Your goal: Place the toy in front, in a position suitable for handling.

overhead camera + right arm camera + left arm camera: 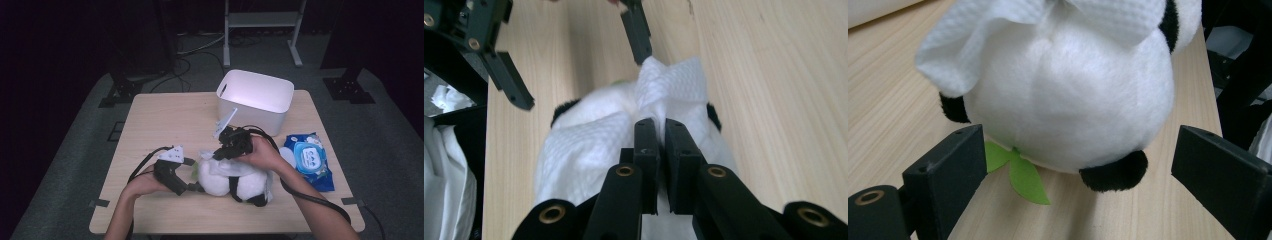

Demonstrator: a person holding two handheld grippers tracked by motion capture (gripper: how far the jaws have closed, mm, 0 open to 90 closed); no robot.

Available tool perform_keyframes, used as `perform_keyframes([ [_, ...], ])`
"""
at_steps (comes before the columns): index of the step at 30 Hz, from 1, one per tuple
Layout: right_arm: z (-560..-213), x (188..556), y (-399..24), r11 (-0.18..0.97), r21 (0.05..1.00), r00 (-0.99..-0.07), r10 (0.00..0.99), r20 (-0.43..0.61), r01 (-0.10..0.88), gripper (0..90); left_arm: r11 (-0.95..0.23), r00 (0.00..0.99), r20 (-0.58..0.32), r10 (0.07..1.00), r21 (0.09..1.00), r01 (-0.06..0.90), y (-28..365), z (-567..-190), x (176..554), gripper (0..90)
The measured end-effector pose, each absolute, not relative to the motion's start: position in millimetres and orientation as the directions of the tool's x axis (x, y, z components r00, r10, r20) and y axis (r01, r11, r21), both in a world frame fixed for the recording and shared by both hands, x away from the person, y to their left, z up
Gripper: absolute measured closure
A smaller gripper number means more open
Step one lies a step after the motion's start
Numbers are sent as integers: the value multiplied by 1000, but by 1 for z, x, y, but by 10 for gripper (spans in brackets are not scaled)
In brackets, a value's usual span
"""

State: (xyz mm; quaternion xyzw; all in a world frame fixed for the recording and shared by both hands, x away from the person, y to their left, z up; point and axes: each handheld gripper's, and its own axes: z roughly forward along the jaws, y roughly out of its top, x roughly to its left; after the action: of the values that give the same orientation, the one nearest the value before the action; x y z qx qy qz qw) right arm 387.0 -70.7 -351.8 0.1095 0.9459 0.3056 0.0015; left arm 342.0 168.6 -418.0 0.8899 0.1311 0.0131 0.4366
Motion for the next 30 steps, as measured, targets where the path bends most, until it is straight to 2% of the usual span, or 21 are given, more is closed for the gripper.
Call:
perform_keyframes([
  [4,-356,381,-77,780,588,-975,208,82,215,845,-585,965,-85,247,781,218,168,-417,342,62],
  [11,-358,363,-72,797,582,-987,140,81,161,844,-591,967,-95,235,776,220,163,-418,341,61],
  [18,-358,346,-61,822,560,-994,79,70,105,844,-610,968,-151,199,754,243,153,-429,342,83],
  [30,-354,350,-23,864,502,-999,39,30,49,844,-590,966,-189,175,765,257,152,-436,341,117],
])
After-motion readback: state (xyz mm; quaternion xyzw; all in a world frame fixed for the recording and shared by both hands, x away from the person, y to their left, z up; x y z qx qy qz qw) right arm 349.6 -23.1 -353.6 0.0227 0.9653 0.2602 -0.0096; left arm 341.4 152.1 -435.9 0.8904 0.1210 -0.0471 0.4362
